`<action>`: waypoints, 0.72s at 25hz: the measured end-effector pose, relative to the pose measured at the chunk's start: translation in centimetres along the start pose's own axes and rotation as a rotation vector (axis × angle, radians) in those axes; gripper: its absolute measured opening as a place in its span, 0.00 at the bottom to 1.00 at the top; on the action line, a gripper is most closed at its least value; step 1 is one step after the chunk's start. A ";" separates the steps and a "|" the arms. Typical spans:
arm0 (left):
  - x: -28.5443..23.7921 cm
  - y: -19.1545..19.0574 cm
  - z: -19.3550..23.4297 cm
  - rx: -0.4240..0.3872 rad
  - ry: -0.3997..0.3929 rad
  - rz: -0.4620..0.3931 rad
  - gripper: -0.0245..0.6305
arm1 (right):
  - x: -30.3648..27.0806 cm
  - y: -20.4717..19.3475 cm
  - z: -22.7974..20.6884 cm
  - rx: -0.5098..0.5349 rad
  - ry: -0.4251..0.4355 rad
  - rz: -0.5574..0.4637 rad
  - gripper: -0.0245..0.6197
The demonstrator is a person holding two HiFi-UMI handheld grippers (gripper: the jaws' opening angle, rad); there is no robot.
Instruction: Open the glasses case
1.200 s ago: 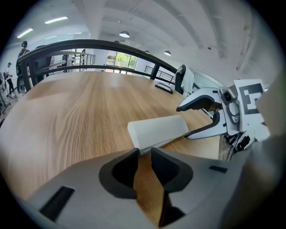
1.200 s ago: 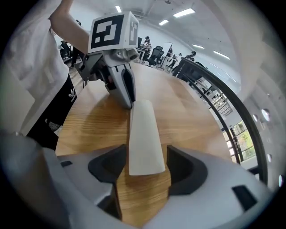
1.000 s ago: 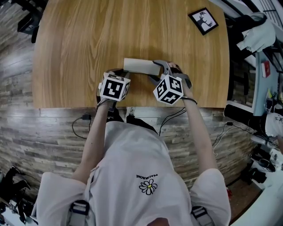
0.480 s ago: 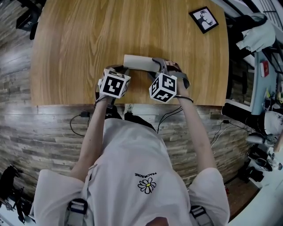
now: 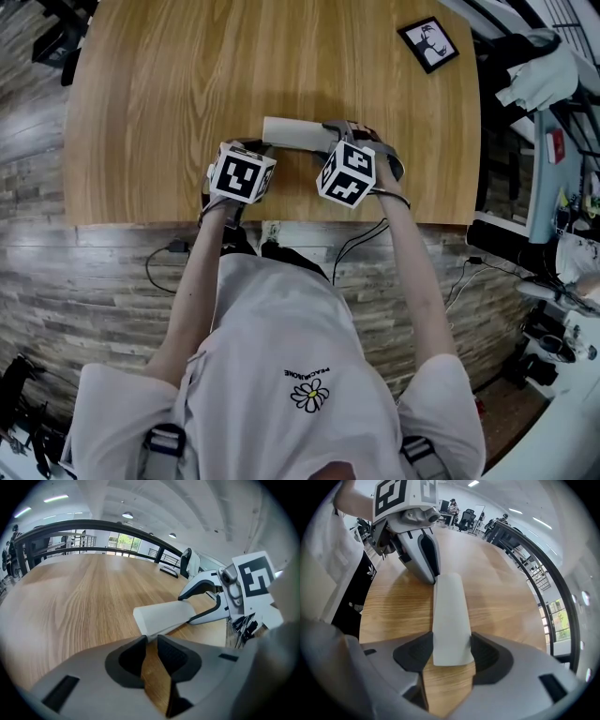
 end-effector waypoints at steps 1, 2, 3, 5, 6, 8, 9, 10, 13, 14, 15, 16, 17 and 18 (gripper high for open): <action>0.0 0.0 0.0 0.001 -0.001 0.001 0.18 | 0.0 0.0 0.0 0.002 0.006 0.004 0.44; 0.0 0.0 0.0 -0.001 0.000 0.002 0.18 | 0.0 0.0 -0.1 0.005 0.009 0.007 0.44; -0.1 0.0 0.0 -0.004 0.004 0.001 0.18 | 0.0 0.0 -0.1 0.007 0.011 0.008 0.44; -0.1 0.1 -0.1 -0.012 0.013 -0.004 0.18 | 0.1 0.0 -0.1 0.009 0.013 0.009 0.43; -0.1 0.2 -0.1 -0.015 0.014 -0.007 0.18 | 0.1 0.0 -0.1 0.008 0.015 0.008 0.43; -0.1 0.2 -0.2 -0.013 0.010 -0.006 0.18 | 0.2 -0.1 -0.1 0.004 0.021 0.009 0.43; -0.1 0.1 -0.2 -0.011 0.008 -0.002 0.18 | 0.2 -0.1 -0.1 0.002 0.025 0.010 0.43; -0.1 -0.1 -0.1 -0.008 0.009 0.004 0.18 | 0.2 -0.1 -0.1 -0.001 0.031 0.010 0.43; -0.2 -0.2 0.0 -0.012 0.018 0.014 0.18 | 0.3 0.0 -0.4 -0.011 0.054 0.004 0.43; -0.2 -0.1 0.0 -0.015 0.019 0.012 0.18 | 0.3 0.0 -0.4 -0.010 0.060 0.004 0.43; -0.2 -0.1 0.0 -0.017 0.018 0.009 0.18 | 0.3 0.0 -0.5 -0.009 0.064 0.007 0.43; -0.3 -0.1 0.0 -0.018 0.015 0.009 0.18 | 0.3 0.1 -0.4 -0.010 0.069 0.009 0.43; -0.3 -0.2 0.0 -0.019 0.012 0.008 0.18 | 0.3 0.1 -0.4 -0.012 0.075 0.010 0.43; -0.3 -0.2 0.0 -0.019 0.009 0.008 0.18 | 0.3 0.1 -0.4 -0.014 0.081 0.010 0.43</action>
Point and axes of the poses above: the fingertips, and each gripper's own axes: x backward along the fingers, z to its left, y out of its top, the point moved 3 cm from there along x, backward along the fingers, and after that the axes turned 2 degrees about -z, right-handed, at the moved point
